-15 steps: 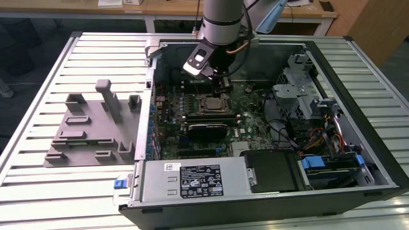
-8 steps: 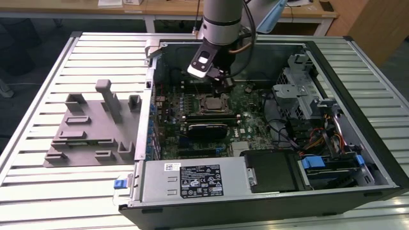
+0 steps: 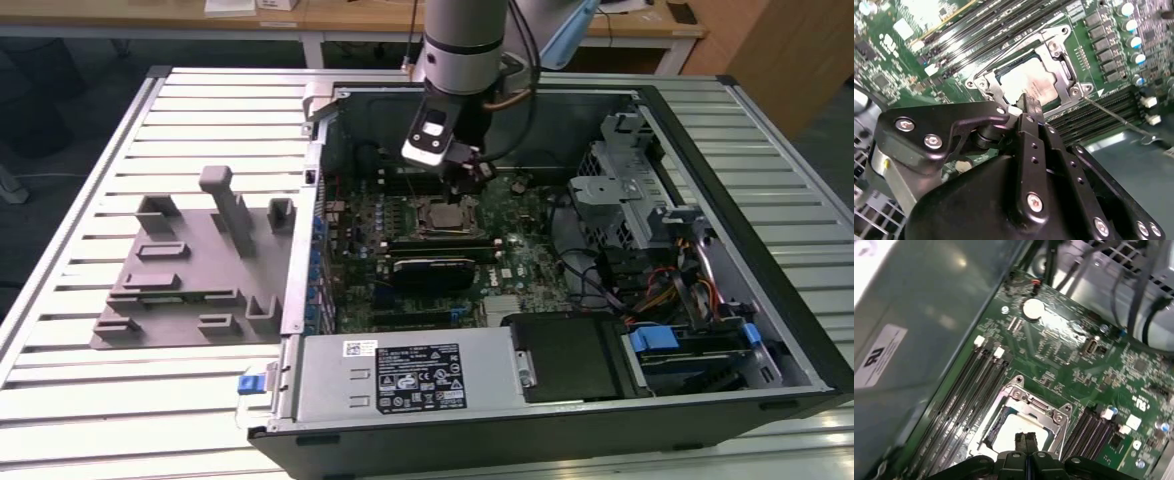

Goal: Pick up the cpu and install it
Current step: 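Close the cpu cover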

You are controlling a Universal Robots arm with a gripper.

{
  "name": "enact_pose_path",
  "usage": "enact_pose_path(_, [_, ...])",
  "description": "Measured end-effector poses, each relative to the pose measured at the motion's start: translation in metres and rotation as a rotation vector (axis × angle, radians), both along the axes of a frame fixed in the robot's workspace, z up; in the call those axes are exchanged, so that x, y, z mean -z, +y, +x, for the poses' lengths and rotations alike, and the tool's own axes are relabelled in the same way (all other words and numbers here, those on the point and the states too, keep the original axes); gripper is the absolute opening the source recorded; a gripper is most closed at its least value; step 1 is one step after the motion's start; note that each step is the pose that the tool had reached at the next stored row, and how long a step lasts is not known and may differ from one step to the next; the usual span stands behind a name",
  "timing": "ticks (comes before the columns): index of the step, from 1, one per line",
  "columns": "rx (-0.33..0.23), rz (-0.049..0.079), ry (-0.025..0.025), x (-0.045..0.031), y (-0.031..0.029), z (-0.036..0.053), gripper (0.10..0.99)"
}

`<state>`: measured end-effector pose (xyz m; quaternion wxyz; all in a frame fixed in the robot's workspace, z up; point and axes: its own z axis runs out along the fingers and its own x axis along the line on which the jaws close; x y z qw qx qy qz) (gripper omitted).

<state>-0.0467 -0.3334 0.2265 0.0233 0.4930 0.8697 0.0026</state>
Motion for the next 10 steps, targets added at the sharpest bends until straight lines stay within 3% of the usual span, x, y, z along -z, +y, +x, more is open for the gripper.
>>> enact_pose_path(10, [-0.181, -0.002, -0.0001, 0.0002, 0.0, 0.0, 0.106])
